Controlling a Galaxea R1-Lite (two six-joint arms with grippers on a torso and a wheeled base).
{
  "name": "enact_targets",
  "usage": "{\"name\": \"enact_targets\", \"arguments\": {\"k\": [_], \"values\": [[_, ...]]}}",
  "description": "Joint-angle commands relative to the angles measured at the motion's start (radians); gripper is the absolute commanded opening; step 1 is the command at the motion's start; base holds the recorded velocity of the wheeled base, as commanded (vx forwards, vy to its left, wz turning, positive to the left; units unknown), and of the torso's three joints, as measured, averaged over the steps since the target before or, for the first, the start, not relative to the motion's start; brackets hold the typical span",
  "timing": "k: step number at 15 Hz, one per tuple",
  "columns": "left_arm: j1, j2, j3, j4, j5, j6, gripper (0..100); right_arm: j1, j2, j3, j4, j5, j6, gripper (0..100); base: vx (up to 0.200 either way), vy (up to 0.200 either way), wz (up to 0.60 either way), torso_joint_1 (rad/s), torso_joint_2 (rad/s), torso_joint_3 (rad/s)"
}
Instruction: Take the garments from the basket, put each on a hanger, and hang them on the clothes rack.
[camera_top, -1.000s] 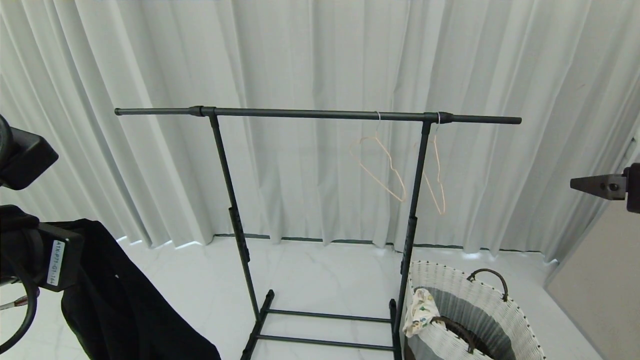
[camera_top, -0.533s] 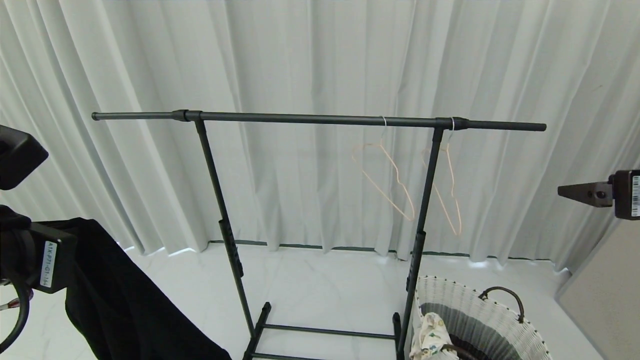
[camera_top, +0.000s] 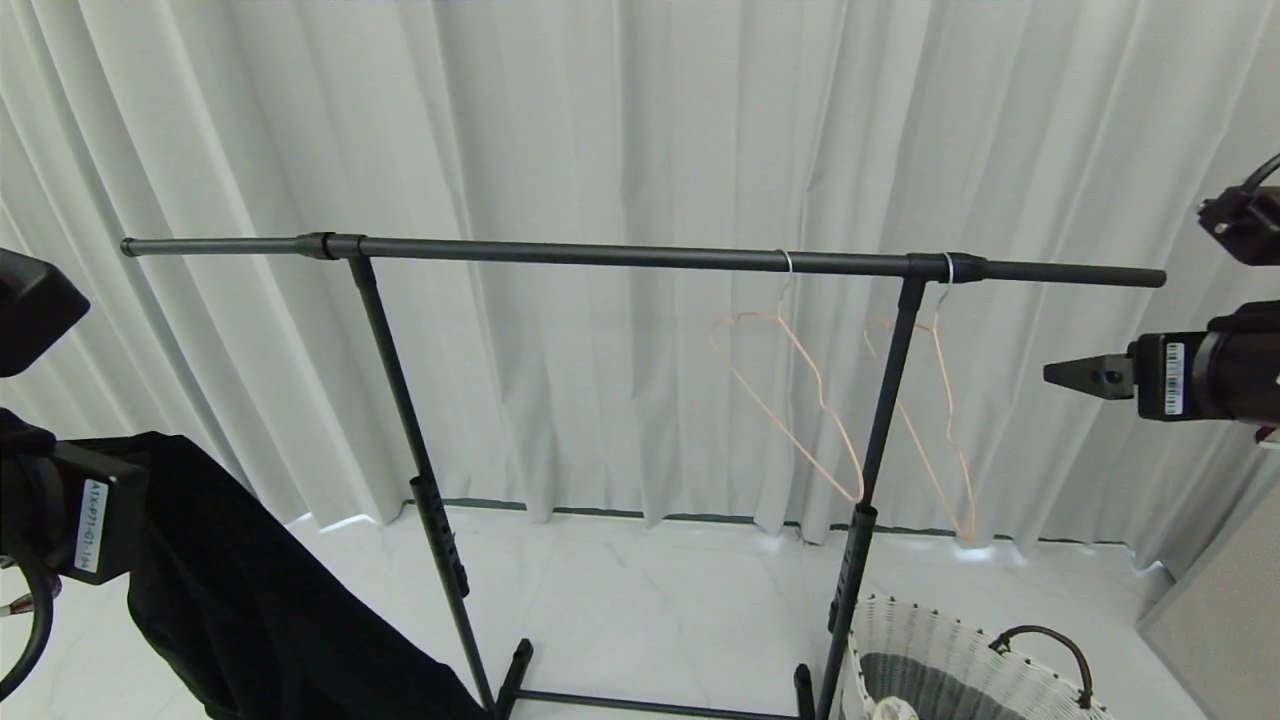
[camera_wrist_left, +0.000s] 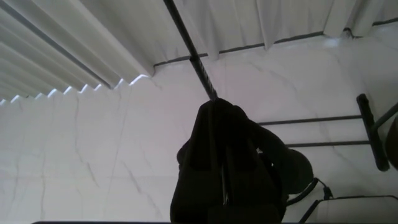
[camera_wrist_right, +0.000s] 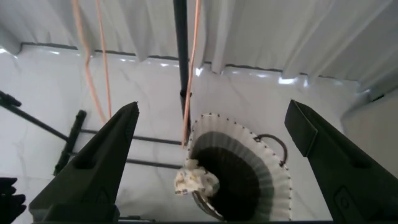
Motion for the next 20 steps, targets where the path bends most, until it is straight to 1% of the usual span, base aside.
{"name": "enact_targets", "arguments": {"k": [1, 4, 5, 6, 7, 9, 11, 15, 18, 20], "values": [[0.000, 0.003, 0.003, 0.000, 0.001, -0.001, 0, 0.003, 0.089, 0.025, -0.037, 0.002, 0.029, 100, 0.200, 0.000, 0.00, 0.007, 0.01, 0.002], [0.000, 0.001, 0.006, 0.000, 0.001, -0.005, 0, 0.000, 0.165, 0.175, -0.244, 0.002, 0.046, 100, 0.200, 0.000, 0.00, 0.002, 0.00, 0.001], [0.000, 0.001, 0.004, -0.003, 0.001, -0.004, 0, -0.003, 0.199, 0.241, -0.339, 0.003, 0.046, 100, 0.000, 0.000, 0.00, 0.000, 0.00, 0.000], [0.000, 0.003, 0.004, -0.003, -0.001, -0.002, 0, -0.003, 0.210, 0.258, -0.368, 0.003, 0.046, 100, 0.000, 0.000, 0.00, 0.000, 0.00, 0.000], [0.000, 0.004, 0.004, -0.003, 0.001, -0.002, 0, -0.002, 0.248, 0.290, -0.434, 0.006, 0.044, 100, 0.000, 0.000, 0.00, 0.000, 0.00, 0.000], [0.000, 0.004, 0.006, -0.003, 0.001, -0.001, 0, -0.011, 0.288, 0.290, -0.475, 0.008, 0.046, 100, 0.000, 0.000, 0.00, 0.000, 0.00, 0.000], [0.000, 0.003, 0.006, -0.003, 0.001, -0.002, 0, -0.014, 0.314, 0.287, -0.485, 0.008, 0.046, 100, 0.000, 0.000, 0.00, 0.000, 0.00, 0.000], [0.000, -0.003, 0.006, -0.003, 0.001, -0.004, 0, -0.032, 0.380, 0.287, -0.550, 0.011, 0.049, 100, 0.000, 0.000, 0.00, 0.000, 0.00, 0.000], [0.000, -0.005, 0.015, -0.003, 0.004, -0.004, 0, -0.037, 0.399, 0.286, -0.550, 0.035, 0.043, 100, 0.000, 0.000, 0.00, 0.000, 0.00, 0.000], [0.001, -0.006, 0.024, -0.003, 0.005, -0.004, 0, -0.037, 0.409, 0.283, -0.552, 0.035, 0.043, 100, 0.000, 0.000, 0.00, 0.000, 0.00, 0.000]]}}
